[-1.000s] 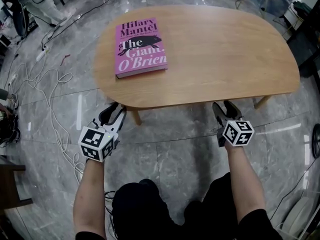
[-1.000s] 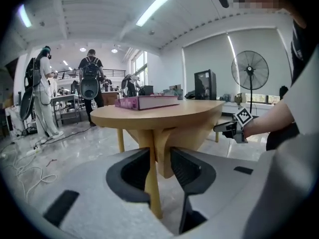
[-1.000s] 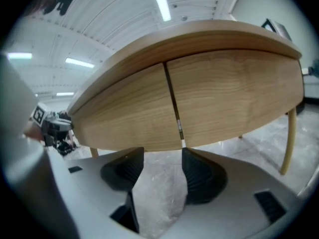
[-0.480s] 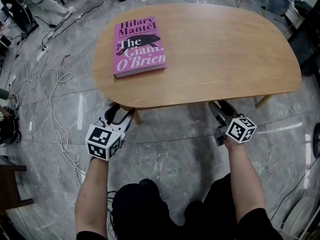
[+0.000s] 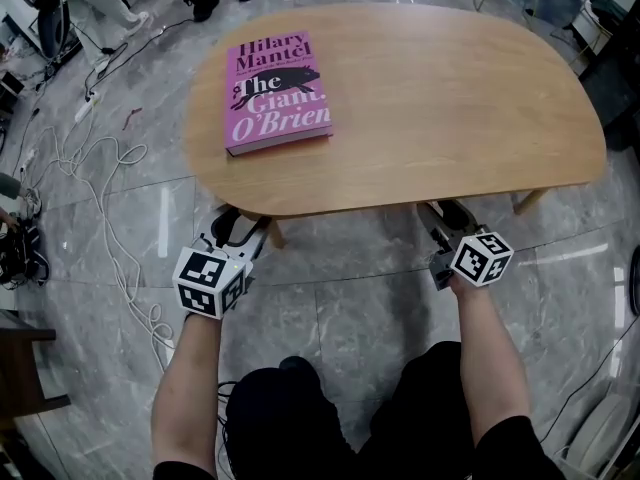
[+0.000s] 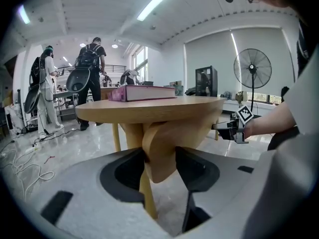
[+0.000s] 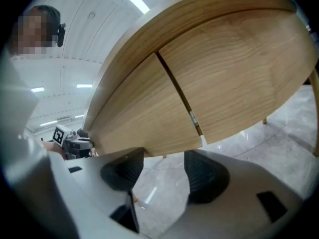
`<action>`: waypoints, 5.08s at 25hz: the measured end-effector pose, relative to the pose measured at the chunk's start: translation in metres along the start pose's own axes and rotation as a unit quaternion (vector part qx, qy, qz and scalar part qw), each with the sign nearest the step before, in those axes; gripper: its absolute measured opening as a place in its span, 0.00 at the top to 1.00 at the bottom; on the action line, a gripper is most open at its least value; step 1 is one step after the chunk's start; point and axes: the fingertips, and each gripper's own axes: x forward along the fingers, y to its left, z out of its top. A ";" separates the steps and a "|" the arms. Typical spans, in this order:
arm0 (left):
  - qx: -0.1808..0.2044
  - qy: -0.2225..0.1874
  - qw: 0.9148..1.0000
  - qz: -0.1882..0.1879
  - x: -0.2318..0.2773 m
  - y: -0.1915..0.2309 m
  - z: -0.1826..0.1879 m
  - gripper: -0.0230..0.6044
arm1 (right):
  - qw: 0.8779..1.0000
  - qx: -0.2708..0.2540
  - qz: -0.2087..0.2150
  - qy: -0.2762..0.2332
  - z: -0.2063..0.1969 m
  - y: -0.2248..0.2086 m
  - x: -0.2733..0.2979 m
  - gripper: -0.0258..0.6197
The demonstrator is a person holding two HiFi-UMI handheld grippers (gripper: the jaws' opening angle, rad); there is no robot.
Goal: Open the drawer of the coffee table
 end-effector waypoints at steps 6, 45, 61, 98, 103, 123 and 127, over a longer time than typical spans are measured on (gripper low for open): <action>-0.001 0.000 1.000 -0.004 -0.003 0.001 0.002 0.65 | 1.000 0.009 0.003 -0.008 0.002 0.002 -0.002 0.59; -0.014 0.040 0.999 -0.008 -0.031 -0.025 -0.015 0.66 | 0.973 -0.209 -0.035 0.088 0.020 0.003 -0.057 0.67; 0.116 0.118 0.986 -0.020 -0.051 -0.040 -0.018 0.63 | 0.915 -0.364 -0.043 0.169 0.061 0.040 -0.088 0.64; 0.271 0.194 0.937 -0.104 -0.068 -0.075 -0.014 0.75 | 0.686 -0.645 0.109 0.319 0.045 0.099 -0.093 0.81; 0.273 0.211 0.930 -0.124 -0.066 -0.076 -0.015 0.75 | 0.669 -0.645 0.134 0.343 0.036 0.107 -0.083 0.78; 0.294 0.237 0.911 -0.163 -0.087 -0.097 -0.007 0.77 | 0.671 -0.614 0.197 0.366 0.033 0.133 -0.098 0.79; 0.291 0.239 0.910 -0.175 -0.097 -0.108 -0.020 0.78 | 0.665 -0.614 0.208 0.371 0.020 0.137 -0.112 0.80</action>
